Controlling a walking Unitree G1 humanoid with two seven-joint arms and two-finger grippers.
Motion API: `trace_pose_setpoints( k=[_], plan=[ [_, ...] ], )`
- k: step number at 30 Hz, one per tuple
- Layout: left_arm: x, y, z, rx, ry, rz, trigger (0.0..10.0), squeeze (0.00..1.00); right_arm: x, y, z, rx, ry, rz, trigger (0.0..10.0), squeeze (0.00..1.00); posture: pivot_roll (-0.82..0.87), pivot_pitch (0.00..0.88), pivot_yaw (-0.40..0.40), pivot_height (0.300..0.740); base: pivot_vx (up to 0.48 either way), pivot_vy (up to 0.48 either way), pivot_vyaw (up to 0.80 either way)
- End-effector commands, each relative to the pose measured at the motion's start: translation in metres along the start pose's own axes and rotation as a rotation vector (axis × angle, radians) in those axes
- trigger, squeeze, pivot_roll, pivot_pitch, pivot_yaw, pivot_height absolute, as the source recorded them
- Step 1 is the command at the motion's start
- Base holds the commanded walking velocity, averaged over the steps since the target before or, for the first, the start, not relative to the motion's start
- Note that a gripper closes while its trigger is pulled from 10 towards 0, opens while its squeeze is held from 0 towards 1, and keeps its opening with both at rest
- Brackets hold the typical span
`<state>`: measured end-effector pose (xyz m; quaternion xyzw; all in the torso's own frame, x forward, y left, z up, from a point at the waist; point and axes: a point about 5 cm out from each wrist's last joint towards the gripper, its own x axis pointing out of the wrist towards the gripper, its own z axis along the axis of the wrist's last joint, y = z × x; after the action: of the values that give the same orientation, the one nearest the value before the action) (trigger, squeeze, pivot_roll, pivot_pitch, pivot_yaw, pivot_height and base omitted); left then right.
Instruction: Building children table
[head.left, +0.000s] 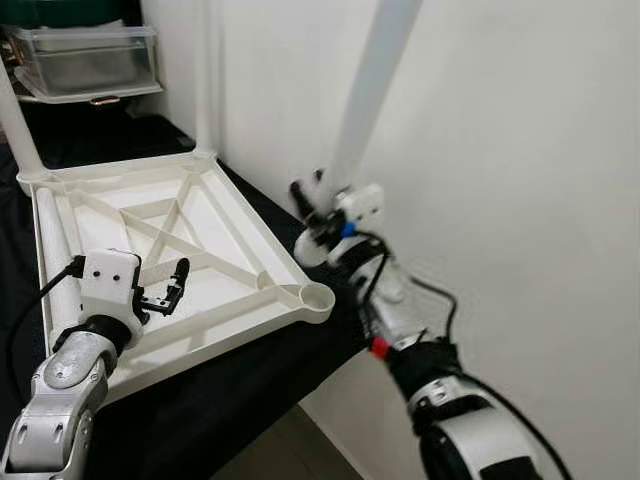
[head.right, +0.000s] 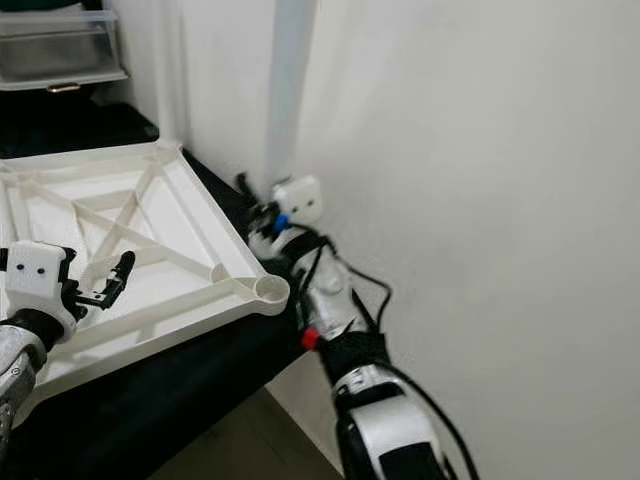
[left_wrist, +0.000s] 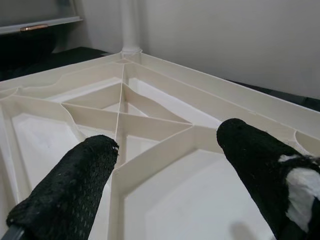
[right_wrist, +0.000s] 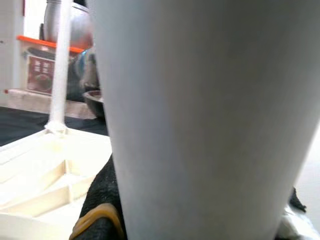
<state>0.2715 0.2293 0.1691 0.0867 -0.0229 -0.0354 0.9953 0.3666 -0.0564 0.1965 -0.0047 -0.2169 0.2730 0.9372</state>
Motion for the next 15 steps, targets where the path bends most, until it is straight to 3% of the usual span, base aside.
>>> trace_pose_setpoints(
  k=[1,5,15],
  plan=[
    [-0.001,-0.003,0.000,-0.001,-0.003,0.000,10.0,0.00,0.000,0.005,0.000,0.020,-0.039,0.004,0.0,0.00,0.20,0.000,-0.182,0.740,0.000,0.000,0.00],
    [-0.004,-0.002,0.000,0.001,-0.004,0.010,10.0,0.00,0.004,0.020,-0.004,0.015,-0.045,0.033,0.0,0.00,0.21,0.000,-0.193,0.740,0.000,0.000,0.00],
    [-0.013,-0.003,0.000,-0.001,-0.004,0.022,10.0,0.00,-0.001,0.013,-0.013,-0.043,0.006,0.033,0.0,0.00,0.25,0.000,-0.223,0.740,0.000,0.000,0.00]
  ],
)
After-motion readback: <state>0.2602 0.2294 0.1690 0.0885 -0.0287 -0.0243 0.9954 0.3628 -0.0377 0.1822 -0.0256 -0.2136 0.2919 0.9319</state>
